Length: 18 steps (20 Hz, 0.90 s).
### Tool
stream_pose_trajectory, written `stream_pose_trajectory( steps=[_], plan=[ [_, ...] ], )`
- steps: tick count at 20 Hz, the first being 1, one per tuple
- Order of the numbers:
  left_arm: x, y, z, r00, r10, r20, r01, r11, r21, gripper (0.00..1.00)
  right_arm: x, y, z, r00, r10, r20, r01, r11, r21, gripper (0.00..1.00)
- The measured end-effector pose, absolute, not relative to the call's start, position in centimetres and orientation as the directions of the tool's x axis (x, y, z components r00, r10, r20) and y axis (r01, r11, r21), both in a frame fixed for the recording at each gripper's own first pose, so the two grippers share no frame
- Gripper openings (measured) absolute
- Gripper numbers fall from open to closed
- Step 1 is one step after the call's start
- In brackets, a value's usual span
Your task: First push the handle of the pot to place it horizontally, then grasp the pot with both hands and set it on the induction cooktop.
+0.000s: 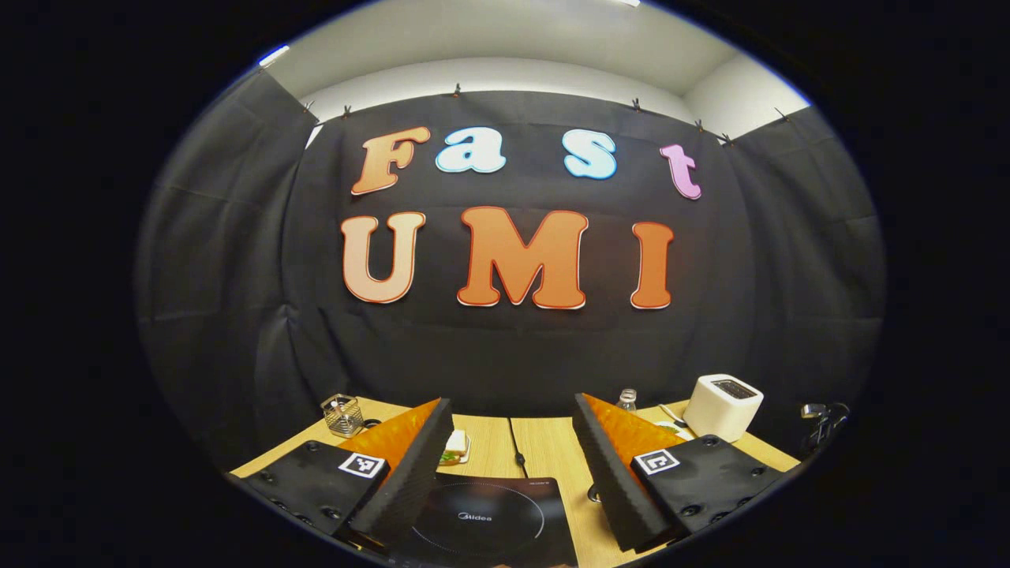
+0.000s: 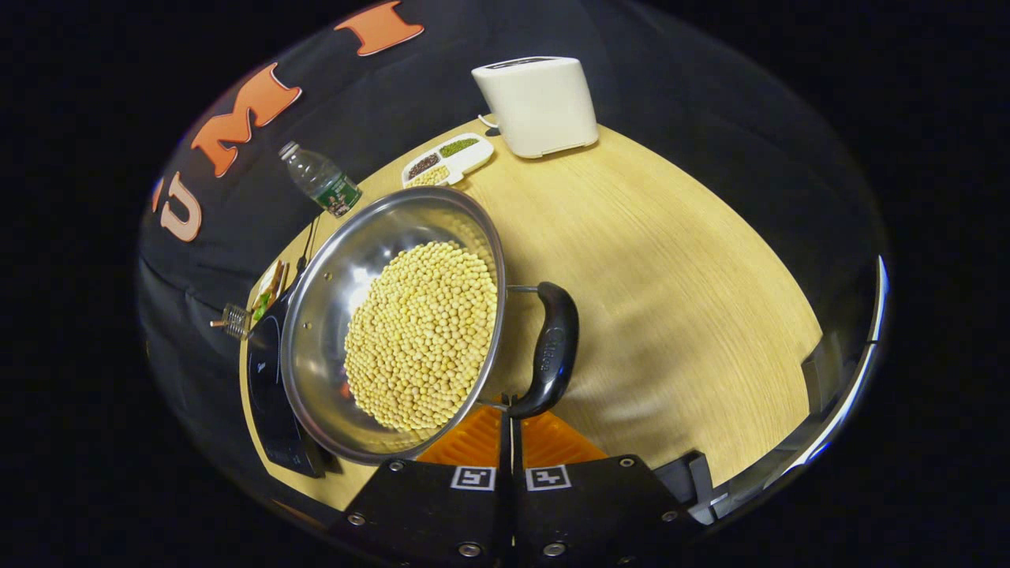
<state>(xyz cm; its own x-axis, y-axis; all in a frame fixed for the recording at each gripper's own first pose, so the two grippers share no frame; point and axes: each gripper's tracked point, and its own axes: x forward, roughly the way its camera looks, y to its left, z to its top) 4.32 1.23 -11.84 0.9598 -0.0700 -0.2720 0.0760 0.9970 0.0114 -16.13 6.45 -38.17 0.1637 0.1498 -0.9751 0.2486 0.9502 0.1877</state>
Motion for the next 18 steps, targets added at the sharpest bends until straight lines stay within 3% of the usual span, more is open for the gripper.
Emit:
stream_pose_trajectory(
  steps=[12, 18],
  plan=[
    [4.8, -1.3, -18.7, 0.877, -0.146, -0.457, 0.164, 0.986, 0.0, 0.99, -10.5, 3.8, -39.2, 0.205, 0.072, -0.976, 0.305, 0.943, 0.134, 0.0],
    [3.7, -4.2, -22.7, 0.797, -0.224, -0.562, 0.244, 0.969, -0.04, 1.0, -8.0, 3.6, -39.2, 0.227, 0.069, -0.971, 0.296, 0.945, 0.136, 0.0]
  ],
)
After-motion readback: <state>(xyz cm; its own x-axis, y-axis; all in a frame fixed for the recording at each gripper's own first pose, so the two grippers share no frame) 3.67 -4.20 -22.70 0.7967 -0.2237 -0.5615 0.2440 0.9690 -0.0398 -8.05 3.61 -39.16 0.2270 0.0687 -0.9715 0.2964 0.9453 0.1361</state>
